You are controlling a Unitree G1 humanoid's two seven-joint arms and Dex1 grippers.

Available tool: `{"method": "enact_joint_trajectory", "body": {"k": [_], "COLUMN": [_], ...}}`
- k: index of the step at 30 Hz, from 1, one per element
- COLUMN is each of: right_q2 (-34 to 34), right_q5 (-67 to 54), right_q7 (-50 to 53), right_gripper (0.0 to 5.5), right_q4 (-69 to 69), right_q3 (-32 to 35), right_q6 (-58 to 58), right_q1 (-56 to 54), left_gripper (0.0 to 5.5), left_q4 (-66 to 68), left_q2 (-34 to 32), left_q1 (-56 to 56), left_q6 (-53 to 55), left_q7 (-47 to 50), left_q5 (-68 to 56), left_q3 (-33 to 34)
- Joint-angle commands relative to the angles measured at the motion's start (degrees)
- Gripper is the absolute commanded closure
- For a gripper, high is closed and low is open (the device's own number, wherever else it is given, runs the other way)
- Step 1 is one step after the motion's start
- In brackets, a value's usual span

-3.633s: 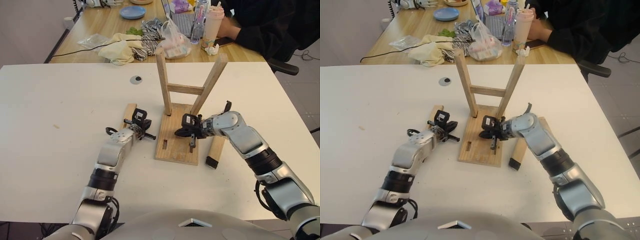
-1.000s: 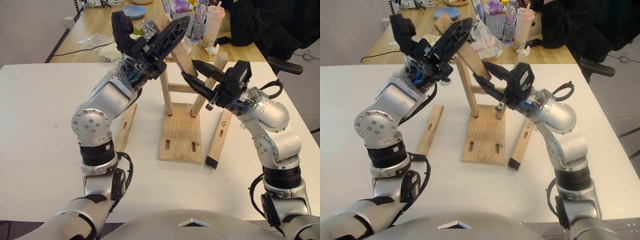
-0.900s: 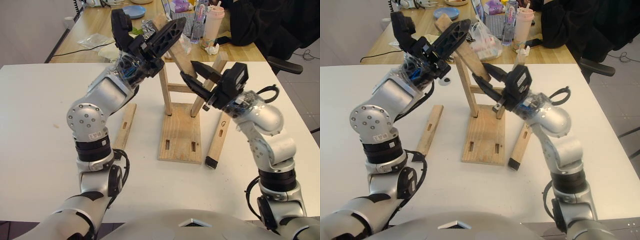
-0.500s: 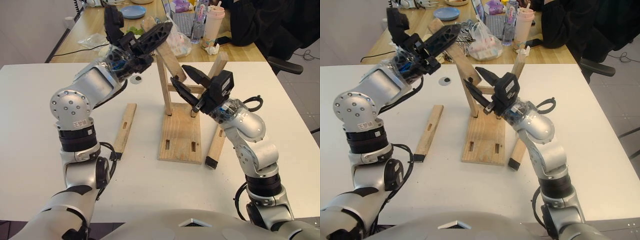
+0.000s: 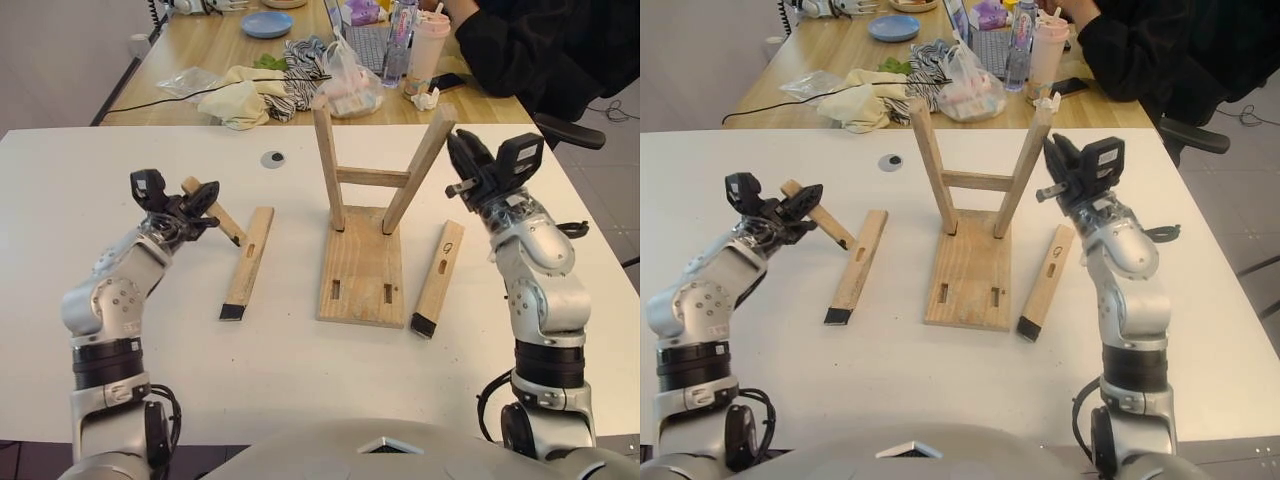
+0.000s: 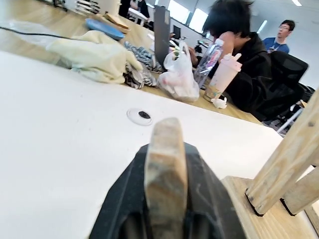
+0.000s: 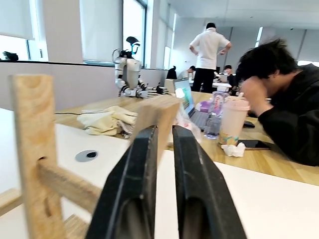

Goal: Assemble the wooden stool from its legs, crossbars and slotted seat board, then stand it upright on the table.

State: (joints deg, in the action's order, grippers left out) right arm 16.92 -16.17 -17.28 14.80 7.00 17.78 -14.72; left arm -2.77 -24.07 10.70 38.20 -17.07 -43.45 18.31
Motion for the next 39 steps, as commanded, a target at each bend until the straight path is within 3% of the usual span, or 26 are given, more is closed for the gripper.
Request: {"method": "enact_joint_trajectory", "body": {"k": [1, 9, 14, 16, 22, 34, 35, 39], "right_q2": [1.74, 1.89, 1.77, 1.69, 2.56, 0.42, 0.03, -0.47], "right_q5": [0.47, 1.24, 2.25, 2.54, 2.64, 0.93, -0.31, -4.27], "right_q7": [-0.99, -2.58, -3.02, -3.73, -5.13, -3.04, -2.69, -1.94], "right_gripper": [5.49, 5.50, 5.50, 5.50, 5.50, 5.50, 5.50, 5.50], "right_q4": [-2.25, -3.10, -3.79, -5.21, -6.92, -7.02, -6.73, -6.39], "right_q3": [0.99, 0.07, -1.36, -2.45, -2.58, -0.02, 1.00, 3.73], "right_q6": [-0.88, -1.99, -3.72, -4.38, -4.78, -4.48, -4.27, -3.98], "right_q1": [-2.22, -2.62, -2.48, -3.48, -4.43, -3.47, -3.88, -5.48], "left_gripper": [5.12, 5.12, 5.12, 5.12, 5.12, 5.12, 4.75, 4.18], "left_q4": [-1.58, 0.82, 15.12, 24.14, 39.33, 41.42, 40.01, 30.15], "left_q2": [3.08, 7.78, 12.03, 13.54, 14.07, 13.12, 12.79, 9.96], "left_q1": [-1.69, -6.45, -4.21, -0.86, 3.04, 1.36, 0.81, -0.82], "left_q6": [-0.74, -8.39, -35.48, -40.56, -40.73, -36.55, -36.06, -30.31], "left_q7": [3.39, 4.29, -1.44, -2.00, -1.49, -3.80, -3.78, -4.27], "left_q5": [1.77, 8.99, 22.84, 26.92, 31.16, 33.06, 33.02, 32.20], "left_q3": [0.51, -2.18, -9.25, -12.10, -13.80, -17.63, -17.84, -17.73]}}
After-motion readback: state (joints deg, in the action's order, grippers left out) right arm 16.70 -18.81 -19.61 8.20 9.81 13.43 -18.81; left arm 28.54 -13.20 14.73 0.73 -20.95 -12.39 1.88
